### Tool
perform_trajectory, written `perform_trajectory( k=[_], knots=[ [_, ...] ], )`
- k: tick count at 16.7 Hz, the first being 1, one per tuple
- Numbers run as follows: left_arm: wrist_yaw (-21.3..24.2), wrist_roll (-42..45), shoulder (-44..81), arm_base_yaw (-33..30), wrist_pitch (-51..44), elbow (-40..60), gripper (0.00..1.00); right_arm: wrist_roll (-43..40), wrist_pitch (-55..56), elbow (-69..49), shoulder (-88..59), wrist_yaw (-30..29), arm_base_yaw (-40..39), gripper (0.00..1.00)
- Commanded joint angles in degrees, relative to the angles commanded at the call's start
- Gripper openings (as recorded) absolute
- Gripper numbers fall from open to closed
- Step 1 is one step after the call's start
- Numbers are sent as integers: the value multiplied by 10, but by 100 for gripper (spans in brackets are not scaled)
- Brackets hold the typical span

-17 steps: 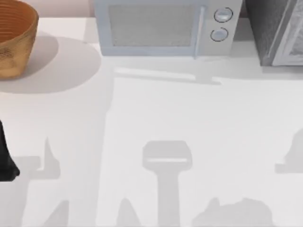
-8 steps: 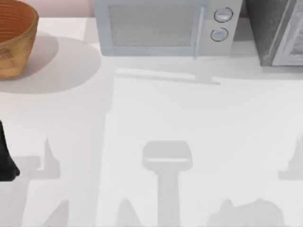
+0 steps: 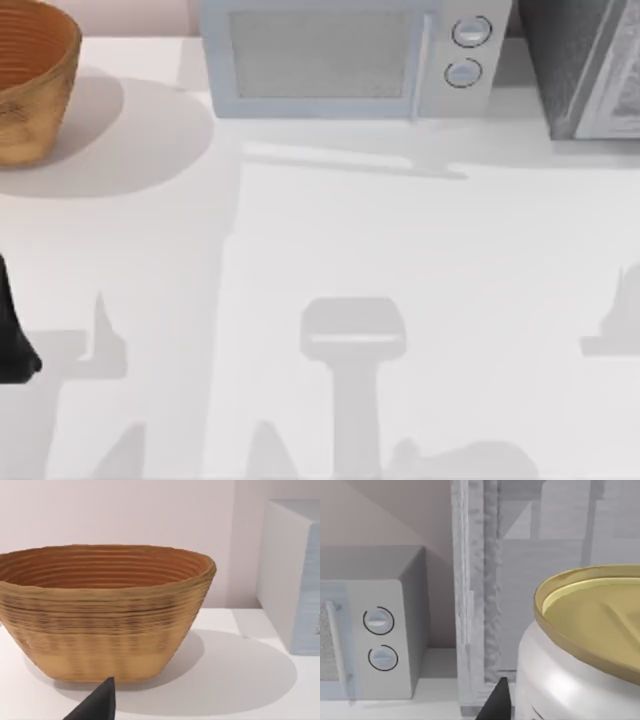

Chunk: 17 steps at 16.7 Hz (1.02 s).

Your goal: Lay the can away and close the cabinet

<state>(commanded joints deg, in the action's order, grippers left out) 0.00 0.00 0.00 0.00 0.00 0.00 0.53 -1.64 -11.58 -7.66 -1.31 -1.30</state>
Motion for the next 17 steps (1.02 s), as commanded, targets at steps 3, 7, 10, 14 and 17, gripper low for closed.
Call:
perform_trajectory(
  k=[3,7,10,14,17],
  knots=[
    [0,0,0,0,0,0,100,-2,-28,-110,-85,-12,-12,0],
    [0,0,0,0,0,0,100,-2,-76,-281,-222,-31,-31,0],
    [0,0,0,0,0,0,100,1,-112,-415,-330,-46,-45,0],
    [0,0,0,0,0,0,100,3,-155,-586,-462,-66,-63,0],
    [0,0,0,0,0,0,100,4,-182,-701,-548,-78,-75,0]
  ],
)
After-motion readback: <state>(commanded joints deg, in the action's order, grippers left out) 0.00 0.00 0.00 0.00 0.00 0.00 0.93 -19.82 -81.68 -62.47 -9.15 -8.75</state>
